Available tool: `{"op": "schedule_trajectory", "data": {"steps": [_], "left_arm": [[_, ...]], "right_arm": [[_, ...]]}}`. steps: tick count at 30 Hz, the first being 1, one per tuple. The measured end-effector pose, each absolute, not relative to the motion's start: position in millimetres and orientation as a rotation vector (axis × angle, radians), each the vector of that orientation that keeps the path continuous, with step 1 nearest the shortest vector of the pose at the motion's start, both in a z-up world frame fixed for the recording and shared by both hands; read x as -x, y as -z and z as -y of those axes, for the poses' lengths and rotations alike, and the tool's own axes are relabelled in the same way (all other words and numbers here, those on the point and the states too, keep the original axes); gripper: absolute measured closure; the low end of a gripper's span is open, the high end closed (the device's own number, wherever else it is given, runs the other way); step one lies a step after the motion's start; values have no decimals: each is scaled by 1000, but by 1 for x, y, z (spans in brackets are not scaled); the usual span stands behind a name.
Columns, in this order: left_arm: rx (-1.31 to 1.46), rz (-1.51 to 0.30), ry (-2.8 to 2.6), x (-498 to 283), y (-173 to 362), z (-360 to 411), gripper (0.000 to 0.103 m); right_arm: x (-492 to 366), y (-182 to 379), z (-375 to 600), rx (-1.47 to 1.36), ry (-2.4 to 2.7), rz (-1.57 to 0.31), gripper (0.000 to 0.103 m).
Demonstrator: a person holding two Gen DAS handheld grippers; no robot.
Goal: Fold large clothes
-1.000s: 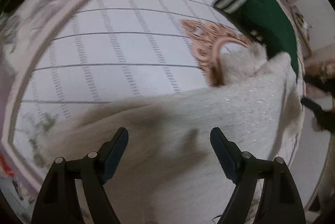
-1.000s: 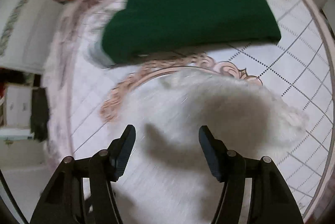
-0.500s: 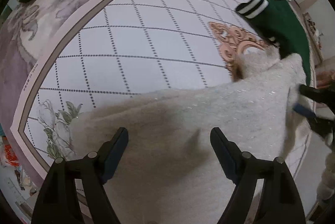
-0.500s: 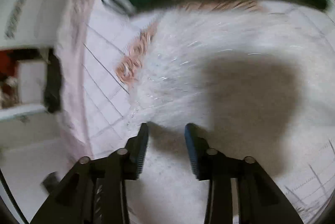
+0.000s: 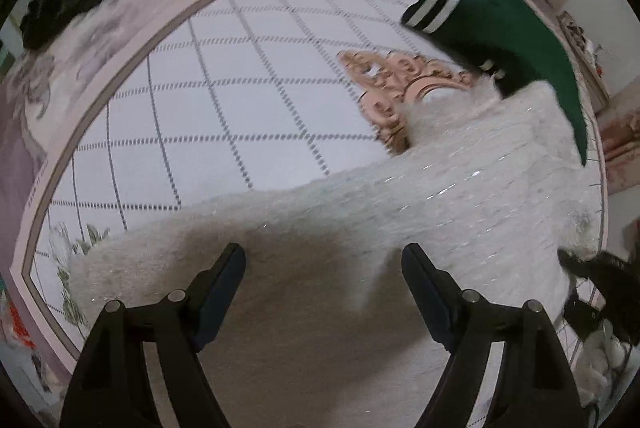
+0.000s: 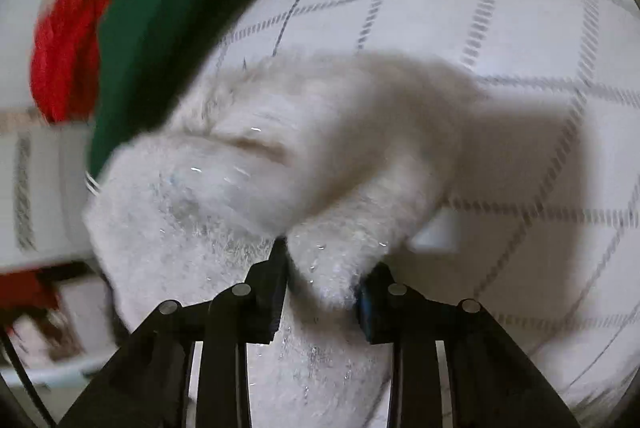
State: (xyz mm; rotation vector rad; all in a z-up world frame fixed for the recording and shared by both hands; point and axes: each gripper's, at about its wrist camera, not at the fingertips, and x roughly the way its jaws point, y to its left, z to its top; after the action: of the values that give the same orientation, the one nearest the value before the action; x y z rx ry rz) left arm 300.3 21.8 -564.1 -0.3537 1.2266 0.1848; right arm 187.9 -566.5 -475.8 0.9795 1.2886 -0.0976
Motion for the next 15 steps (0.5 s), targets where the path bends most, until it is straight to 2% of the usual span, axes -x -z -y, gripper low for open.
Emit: {"op": "schedule_trajectory", "data": {"steps": [4,7,9,13,15], "left_arm": [[335,-1183,-132,-292,544,-23,23],[327,-1225,-108,-279,540,-29,23],[337,-1265,-127,-258,540,-38,23],[372,-1309,-233,-208,541,-61,23],[407,-1339,-293,-185,545,-73,23]], "right_arm": [[-111,468,593,-1217,251,-1225,82],[-50,465,593,-1224,328,-1346,81],[-28,465,581,-1136,319,-1492,70],[-4,441,562,-789,259,-1719,68],[-5,419,547,-635,229,-1751,52]]}}
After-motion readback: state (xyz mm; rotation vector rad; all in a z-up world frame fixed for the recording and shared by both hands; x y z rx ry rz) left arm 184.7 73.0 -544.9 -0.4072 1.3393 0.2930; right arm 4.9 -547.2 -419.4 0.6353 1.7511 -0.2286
